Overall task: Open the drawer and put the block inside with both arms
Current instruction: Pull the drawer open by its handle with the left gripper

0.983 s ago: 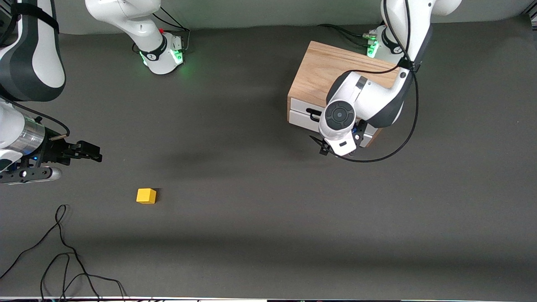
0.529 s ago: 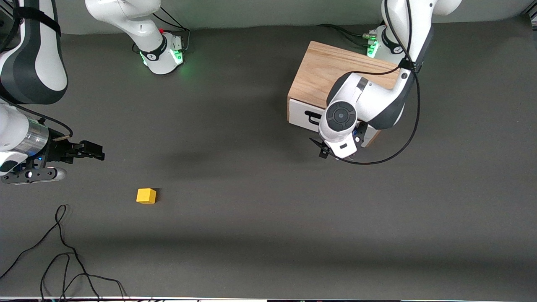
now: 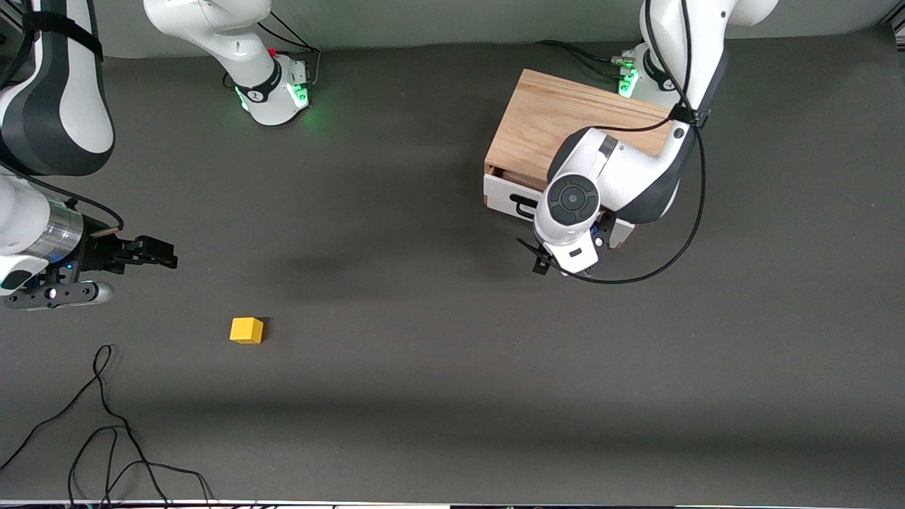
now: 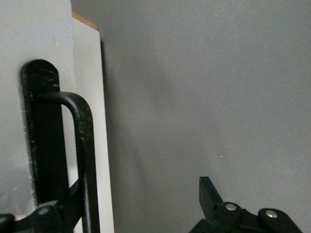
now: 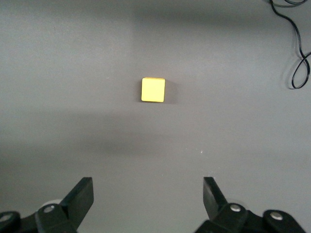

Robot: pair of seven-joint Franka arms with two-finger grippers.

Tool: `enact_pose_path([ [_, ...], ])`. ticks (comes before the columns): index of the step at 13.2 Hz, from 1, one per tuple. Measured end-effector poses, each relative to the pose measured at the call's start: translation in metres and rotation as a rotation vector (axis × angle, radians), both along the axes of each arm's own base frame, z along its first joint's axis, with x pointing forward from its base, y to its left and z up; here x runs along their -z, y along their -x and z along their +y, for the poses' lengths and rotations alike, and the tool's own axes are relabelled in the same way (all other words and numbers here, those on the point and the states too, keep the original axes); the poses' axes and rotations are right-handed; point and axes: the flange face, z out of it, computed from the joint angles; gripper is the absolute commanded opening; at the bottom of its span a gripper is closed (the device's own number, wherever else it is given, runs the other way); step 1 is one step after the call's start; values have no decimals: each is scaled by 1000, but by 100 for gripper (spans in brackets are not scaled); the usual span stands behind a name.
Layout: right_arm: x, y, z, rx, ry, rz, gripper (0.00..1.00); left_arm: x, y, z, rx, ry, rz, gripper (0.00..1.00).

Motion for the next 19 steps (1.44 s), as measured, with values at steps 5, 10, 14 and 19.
enact_pose_path([
  [5, 2, -1, 1, -2, 0, 3, 100, 1, -19, -9, 1, 13, -15, 100],
  [10, 2, -1, 8, -12, 0, 1, 100, -7, -44, -23, -3, 48, -64, 100],
  [14, 3, -1, 14, -23, 0, 3, 100, -9, -52, -28, -4, 57, -77, 100],
  [19, 3, -1, 14, -23, 0, 2, 100, -13, -66, -27, -16, 68, -98, 100],
])
